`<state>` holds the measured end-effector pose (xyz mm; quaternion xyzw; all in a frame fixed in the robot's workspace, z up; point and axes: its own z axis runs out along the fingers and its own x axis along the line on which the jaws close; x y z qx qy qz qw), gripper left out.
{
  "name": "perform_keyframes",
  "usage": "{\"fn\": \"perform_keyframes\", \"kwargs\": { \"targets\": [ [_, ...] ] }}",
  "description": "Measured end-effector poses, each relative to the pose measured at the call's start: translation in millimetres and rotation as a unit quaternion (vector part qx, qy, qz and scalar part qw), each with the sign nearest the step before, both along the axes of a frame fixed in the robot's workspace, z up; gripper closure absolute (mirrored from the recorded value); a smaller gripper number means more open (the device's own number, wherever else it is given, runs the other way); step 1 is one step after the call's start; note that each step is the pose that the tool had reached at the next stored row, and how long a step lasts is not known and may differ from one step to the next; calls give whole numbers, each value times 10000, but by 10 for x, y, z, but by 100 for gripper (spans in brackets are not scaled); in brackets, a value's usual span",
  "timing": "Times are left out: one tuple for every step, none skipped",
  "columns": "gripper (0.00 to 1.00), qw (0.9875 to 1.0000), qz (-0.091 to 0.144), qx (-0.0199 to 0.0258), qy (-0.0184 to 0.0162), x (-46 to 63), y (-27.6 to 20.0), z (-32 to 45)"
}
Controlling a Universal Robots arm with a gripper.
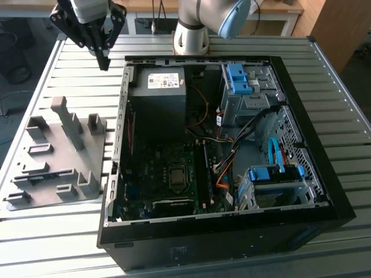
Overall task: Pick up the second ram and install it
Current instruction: 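Reach for the second ram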
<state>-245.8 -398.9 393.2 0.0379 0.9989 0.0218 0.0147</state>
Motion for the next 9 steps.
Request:
{"fn": "perform_keyframes", "kwargs": {
  "targets": [
    [90, 10000, 0, 0, 0, -28, 0, 0],
    [90, 10000, 1, 0, -1, -58, 0, 0],
    [90, 10000, 1, 0, -1, -86, 0, 0],
    [90, 10000, 1, 0, -1, -114, 0, 0],
    [90, 10000, 1, 0, -1, -143, 0, 0],
    [90, 10000, 0, 0, -2, -171, 0, 0],
    [90, 10000, 0, 0, -2, -200, 0, 0],
    [90, 10000, 0, 0, -2, -230, 0, 0],
    [90, 10000, 0, 0, -3, -258, 0, 0]
  ]
}}
